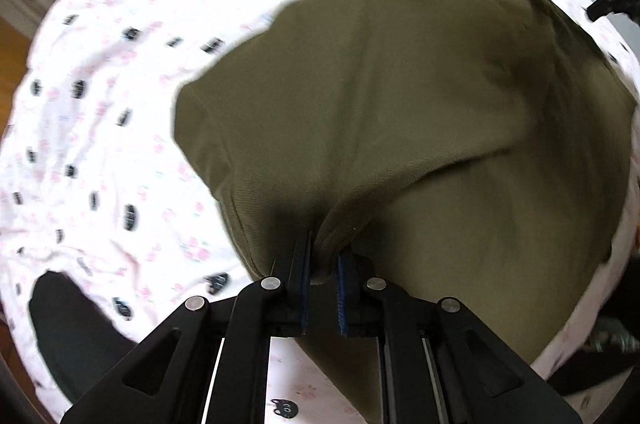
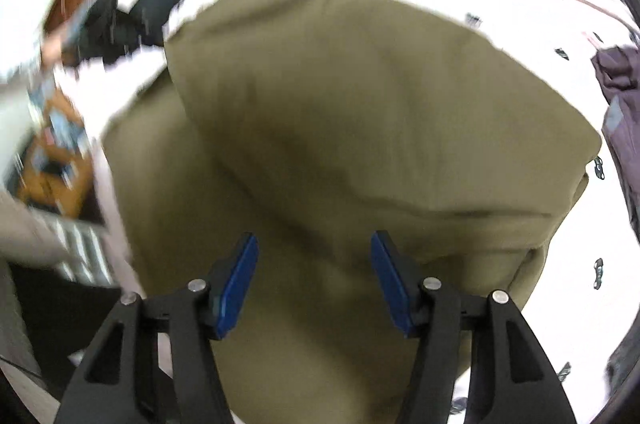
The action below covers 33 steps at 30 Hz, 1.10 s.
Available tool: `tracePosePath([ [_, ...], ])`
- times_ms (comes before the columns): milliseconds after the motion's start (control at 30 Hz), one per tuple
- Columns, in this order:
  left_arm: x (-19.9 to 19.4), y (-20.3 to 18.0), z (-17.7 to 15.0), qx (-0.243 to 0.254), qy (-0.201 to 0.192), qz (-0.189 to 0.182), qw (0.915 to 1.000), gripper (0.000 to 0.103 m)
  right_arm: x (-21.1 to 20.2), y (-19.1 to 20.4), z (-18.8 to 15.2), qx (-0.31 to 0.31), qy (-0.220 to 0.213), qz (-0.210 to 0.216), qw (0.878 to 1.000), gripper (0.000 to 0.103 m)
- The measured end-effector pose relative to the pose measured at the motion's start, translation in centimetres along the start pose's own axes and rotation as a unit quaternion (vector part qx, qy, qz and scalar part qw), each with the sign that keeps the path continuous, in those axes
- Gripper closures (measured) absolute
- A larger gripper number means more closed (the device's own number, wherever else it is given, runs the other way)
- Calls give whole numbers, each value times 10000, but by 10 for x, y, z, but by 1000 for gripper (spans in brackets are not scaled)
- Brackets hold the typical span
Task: Fold clothes
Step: 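Lift the grasped side and fold it over the hoodie body with both grippers, then open both grippers to release the folded side onto the hoodie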
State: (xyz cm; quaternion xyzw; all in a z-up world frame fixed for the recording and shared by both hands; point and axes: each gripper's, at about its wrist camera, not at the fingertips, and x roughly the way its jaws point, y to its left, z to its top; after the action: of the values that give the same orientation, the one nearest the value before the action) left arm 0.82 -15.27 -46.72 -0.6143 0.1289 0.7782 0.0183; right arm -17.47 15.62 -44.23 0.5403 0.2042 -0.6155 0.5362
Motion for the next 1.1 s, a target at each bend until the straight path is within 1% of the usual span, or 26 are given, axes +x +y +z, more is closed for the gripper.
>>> tracePosePath([
  [33, 1, 3, 3, -170, 85, 67, 9998, 92, -5, -2, 7, 110, -161, 3, 9998, 35],
  [67, 4, 5, 6, -381, 227, 93, 9990, 92, -5, -4, 13, 212, -250, -30, 9995, 31],
  [100, 8, 7, 5, -596, 413, 52, 9974, 92, -4, -7, 18, 314, -327, -66, 9989, 29],
  [167, 13, 4, -2, -651, 555, 82, 9963, 90, 0, -9, 28, 461, -412, -152, 9980, 29],
  [200, 19, -1, -10, -531, 661, 219, 9962, 89, 7, -10, 29, 523, -381, -248, 9976, 29],
  [267, 34, -4, -27, -305, 931, 485, 9940, 89, 24, -19, 26, 714, -194, -306, 9968, 29],
  [333, 45, -3, -44, -172, 1107, 652, 9916, 89, 45, -28, 17, 932, 77, -324, 9951, 29],
  [367, 48, 1, -52, -192, 1168, 724, 9903, 89, 59, -34, 8, 1092, 372, -444, 9923, 29],
  [400, 46, 9, -60, -382, 1165, 775, 9894, 89, 73, -41, -2, 1260, 691, -583, 9879, 29],
  [433, 38, 17, -62, -659, 1005, 736, 9900, 89, 81, -47, -10, 1402, 866, -595, 9845, 29],
  [467, 28, 25, -61, -940, 743, 651, 9907, 89, 88, -52, -17, 1539, 1016, -585, 9811, 29],
  [500, 17, 31, -59, -1177, 489, 582, 9901, 89, 87, -55, -24, 1659, 982, -532, 9798, 29],
  [567, -3, 35, -47, -1424, -13, 477, 9887, 89, 78, -56, -32, 1787, 899, -457, 9787, 29],
  [600, -14, 34, -38, -1504, -317, 360, 9875, 89, 71, -55, -35, 1847, 886, -437, 9778, 29],
  [633, -20, 31, -29, -1530, -521, 265, 9865, 89, 62, -55, -37, 1903, 769, -424, 9778, 29],
  [667, -26, 26, -19, -1558, -739, 126, 9849, 89, 50, -55, -38, 1972, 559, -388, 9780, 29],
  [733, -34, 14, 4, -1595, -1091, -221, 9809, 89, 29, -60, -35, 2162, 202, -383, 9754, 29],
  [767, -35, 7, 14, -1616, -1190, -367, 9790, 87, 17, -63, -33, 2287, -14, -428, 9726, 29],
  [867, -29, -14, 37, -1760, -1320, -797, 9723, 83, -1, -63, -22, 2434, -482, -563, 9671, 29],
  [933, -12, -21, 50, -2068, -1261, -945, 9656, 81, -5, -61, -13, 2400, -710, -744, 9653, 29],
  [967, -6, -24, 57, -2236, -1220, -983, 9620, 77, -2, -58, -7, 2373, -772, -838, 9647, 29],
  [1033, 3, -27, 64, -2593, -1094, -853, 9558, 68, 7, -56, 4, 2387, -911, -895, 9627, 29],
  [1100, 11, -25, 65, -2960, -1083, -585, 9472, 67, 13, -53, 15, 2437, -1064, -858, 9602, 29],
])
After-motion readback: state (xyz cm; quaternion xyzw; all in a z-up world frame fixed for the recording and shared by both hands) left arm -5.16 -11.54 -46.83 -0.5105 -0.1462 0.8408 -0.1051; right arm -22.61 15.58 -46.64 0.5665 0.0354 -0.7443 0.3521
